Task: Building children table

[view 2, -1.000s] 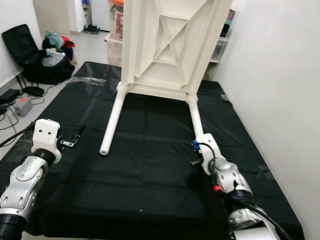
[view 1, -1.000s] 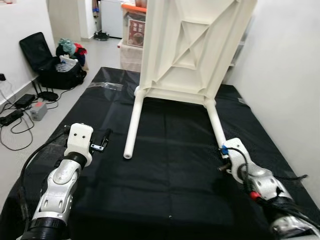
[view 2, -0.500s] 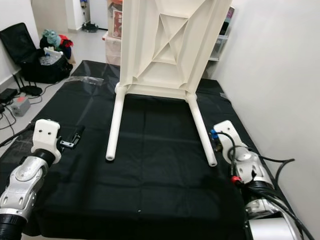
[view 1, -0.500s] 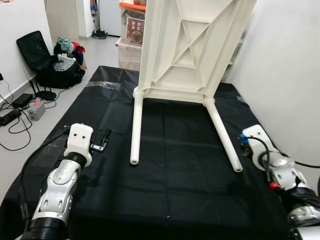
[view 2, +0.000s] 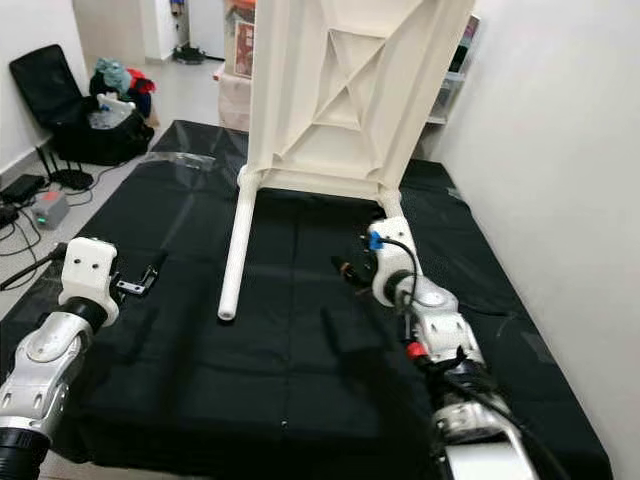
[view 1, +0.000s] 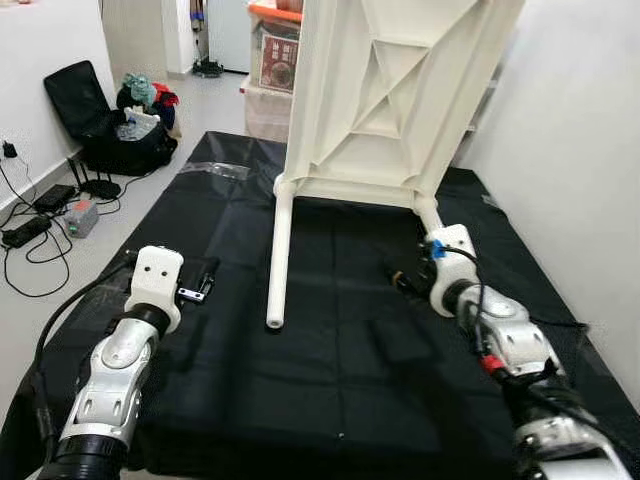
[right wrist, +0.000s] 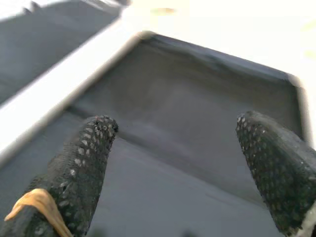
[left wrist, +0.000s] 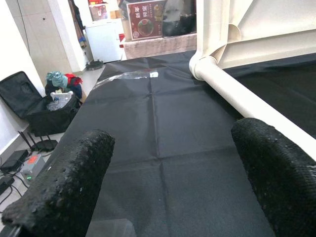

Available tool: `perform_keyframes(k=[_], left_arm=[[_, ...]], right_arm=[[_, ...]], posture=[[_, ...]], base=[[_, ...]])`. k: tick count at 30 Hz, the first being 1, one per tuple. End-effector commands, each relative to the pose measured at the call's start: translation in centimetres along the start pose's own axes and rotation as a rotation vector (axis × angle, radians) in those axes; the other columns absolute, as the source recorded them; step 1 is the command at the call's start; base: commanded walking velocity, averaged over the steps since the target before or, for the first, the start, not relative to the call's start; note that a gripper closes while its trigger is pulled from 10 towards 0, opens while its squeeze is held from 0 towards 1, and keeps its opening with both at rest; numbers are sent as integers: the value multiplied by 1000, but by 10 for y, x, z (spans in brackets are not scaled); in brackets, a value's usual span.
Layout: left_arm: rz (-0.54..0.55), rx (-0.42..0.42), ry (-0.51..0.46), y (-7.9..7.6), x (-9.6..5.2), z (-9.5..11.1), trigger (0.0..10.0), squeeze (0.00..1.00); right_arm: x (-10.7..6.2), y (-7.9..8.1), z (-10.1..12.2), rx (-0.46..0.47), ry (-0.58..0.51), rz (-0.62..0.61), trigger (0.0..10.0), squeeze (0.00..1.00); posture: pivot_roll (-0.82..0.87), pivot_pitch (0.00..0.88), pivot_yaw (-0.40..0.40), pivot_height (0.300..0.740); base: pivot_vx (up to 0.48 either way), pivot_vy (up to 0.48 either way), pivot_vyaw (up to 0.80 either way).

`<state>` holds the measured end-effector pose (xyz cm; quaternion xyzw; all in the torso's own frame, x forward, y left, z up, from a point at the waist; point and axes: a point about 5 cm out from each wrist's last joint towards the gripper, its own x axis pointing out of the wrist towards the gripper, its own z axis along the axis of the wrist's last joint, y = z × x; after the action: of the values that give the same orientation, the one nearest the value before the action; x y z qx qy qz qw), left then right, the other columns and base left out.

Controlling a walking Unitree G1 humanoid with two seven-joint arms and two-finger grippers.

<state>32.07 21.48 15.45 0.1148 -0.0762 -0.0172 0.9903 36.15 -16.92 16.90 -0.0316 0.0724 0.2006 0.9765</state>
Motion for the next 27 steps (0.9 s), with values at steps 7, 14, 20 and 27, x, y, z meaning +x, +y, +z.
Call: perform_keyframes(k=[7, 14, 20, 27], left_arm=[[188, 80, 154, 30, -7, -22, 10000, 0], [322, 153, 275, 60, -30, -41, 10000, 0], [331, 150, 296, 61, -37, -46, 10000, 0], [328, 148, 295, 56, -33, -45, 10000, 0]], right_arm=[[3, 50, -10, 57, 73, 130, 10000, 1000], [19, 98, -44, 14, 235, 92, 10000, 1000], [29, 127, -32, 46, 220, 146, 10000, 976], [33, 156, -16, 54, 192, 213, 10000, 847]], posture=[[109, 0, -138, 740], [131, 0, -150, 740], [139, 0, -157, 740], [141, 0, -159, 740]], base=[[0, 0, 0], [0, 0, 0], [0, 0, 0], [0, 0, 0]])
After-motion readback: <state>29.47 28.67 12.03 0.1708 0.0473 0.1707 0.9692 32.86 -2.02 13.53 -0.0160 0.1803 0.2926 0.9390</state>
